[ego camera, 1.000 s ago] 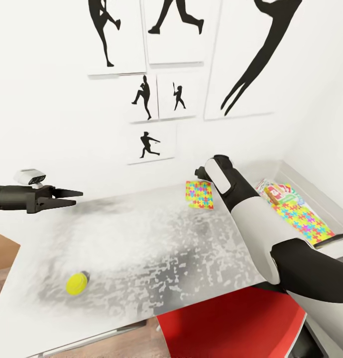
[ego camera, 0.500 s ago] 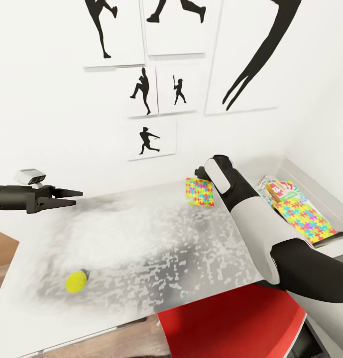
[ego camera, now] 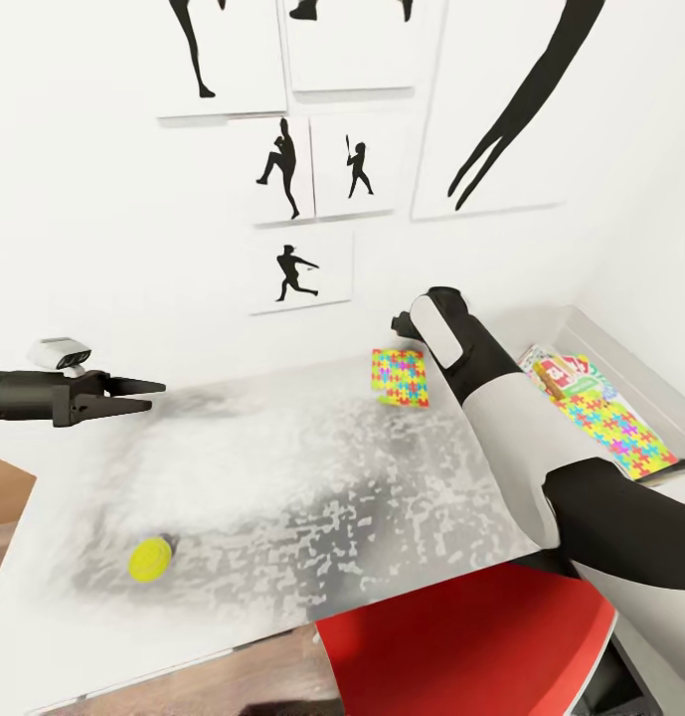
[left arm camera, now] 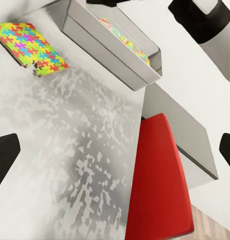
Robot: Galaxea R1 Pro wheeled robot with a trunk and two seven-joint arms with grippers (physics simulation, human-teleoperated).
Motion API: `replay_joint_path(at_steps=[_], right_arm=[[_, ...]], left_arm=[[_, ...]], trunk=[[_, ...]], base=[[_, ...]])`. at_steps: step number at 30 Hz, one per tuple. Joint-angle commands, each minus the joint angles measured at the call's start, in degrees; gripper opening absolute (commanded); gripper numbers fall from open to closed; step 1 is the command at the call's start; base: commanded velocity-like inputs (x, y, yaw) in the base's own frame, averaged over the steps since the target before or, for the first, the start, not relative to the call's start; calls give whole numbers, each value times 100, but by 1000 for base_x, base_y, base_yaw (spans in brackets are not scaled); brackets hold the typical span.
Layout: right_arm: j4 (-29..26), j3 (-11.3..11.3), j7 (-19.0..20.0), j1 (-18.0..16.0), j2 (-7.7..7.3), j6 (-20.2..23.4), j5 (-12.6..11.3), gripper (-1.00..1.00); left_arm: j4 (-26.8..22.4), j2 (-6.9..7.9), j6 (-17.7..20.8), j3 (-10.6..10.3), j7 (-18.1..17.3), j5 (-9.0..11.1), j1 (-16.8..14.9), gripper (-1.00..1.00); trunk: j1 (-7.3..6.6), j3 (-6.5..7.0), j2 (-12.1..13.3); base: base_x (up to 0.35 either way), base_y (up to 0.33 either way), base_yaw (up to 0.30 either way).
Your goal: Put all the toys in the child's room - the three board games (two on the bed and one on the table), the two jigsaw puzzles on the table, and the tennis ball on the table - inside the toy box on the table in the child's room.
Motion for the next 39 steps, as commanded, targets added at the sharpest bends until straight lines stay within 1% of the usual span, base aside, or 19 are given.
replay_joint_path(at_steps=[1, 5, 10, 14, 25, 29, 39], right_arm=[[-3, 23, -57, -21, 9, 10, -9, 100], [-3, 21, -57, -69, 46, 12, 65, 100], [63, 20, -59, -237, 70, 13, 82, 100], [183, 20, -62, -287, 73, 2, 90, 100], [225, 20, -62, -301, 65, -9, 106, 100], [226, 20, -59, -301, 63, -102, 107, 100], [234, 25, -58, -301, 56, -144, 111, 100]], left_arm=[[-1, 5, 61, -2, -20, 0, -5, 100], [-10, 14, 67, 0, -20, 3, -5, 100], [-68, 16, 81, 1, -20, 2, -5, 100], [-84, 22, 91, 1, -20, 4, -5, 100], [-89, 17, 87, 1, -20, 6, -5, 100], [-89, 18, 87, 1, -20, 5, -5, 100], [-89, 10, 87, 1, -20, 6, -5, 100]], trunk=[[3, -19, -11], [3, -57, -11], [3, -104, -11], [3, -142, -11], [3, -246, -11], [3, -284, -11], [3, -379, -11]], base=[[0, 0, 0], [0, 0, 0], [0, 0, 0], [0, 0, 0], [0, 0, 0], [0, 0, 0], [0, 0, 0]])
